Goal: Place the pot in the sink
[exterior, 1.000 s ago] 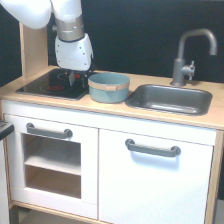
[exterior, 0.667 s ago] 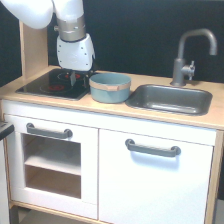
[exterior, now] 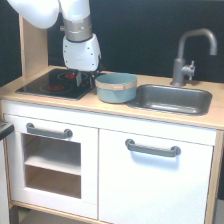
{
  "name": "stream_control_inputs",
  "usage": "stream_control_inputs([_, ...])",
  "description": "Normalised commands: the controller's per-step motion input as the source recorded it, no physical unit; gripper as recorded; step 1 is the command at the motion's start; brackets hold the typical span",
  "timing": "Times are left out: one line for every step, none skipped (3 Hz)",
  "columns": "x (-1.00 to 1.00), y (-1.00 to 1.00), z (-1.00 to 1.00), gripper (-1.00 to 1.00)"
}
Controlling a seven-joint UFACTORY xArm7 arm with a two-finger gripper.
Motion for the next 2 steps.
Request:
stream_control_inputs([0.04,-0.11,-0.91,0.68])
stream_control_inputs([0.00,0.05,-1.00,0.31])
